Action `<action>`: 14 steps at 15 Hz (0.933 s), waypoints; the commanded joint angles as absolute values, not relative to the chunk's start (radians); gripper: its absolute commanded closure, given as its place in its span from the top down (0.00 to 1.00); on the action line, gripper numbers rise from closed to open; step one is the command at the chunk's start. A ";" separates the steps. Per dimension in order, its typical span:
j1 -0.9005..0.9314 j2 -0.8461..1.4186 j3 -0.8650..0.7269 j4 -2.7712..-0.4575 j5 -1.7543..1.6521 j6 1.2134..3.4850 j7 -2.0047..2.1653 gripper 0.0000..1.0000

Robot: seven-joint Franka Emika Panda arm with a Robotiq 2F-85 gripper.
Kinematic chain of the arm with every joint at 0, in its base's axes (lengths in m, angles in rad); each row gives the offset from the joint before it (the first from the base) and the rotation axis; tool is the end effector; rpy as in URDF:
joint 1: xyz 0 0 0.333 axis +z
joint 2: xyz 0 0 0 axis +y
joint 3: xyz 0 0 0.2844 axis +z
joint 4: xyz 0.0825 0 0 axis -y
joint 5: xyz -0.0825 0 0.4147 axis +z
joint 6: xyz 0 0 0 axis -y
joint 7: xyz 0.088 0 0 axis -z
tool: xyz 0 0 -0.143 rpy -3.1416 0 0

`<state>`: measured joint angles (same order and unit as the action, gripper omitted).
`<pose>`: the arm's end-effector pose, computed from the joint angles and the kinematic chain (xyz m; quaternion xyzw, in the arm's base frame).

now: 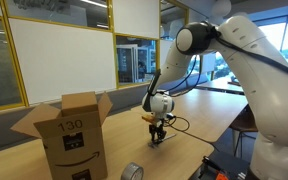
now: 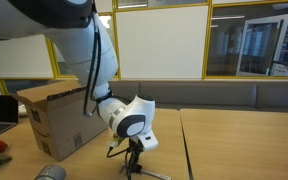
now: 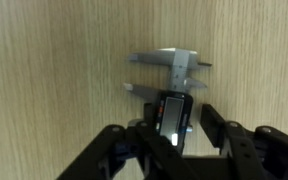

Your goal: Put the objects to the right of the box in the box

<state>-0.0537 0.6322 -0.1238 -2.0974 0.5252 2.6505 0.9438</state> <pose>0.5418 -0.1123 0.0199 -0.7040 0.7053 0.0559 0.0616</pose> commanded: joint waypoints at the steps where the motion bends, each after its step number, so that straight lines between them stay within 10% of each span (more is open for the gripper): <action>1: -0.059 0.654 -0.124 -2.070 0.503 2.635 0.967 0.22; 14: 0.112 0.357 -0.277 -2.269 0.255 2.659 1.180 0.19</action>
<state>0.0264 0.5136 -0.2080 -2.1607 0.3767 2.6428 1.0661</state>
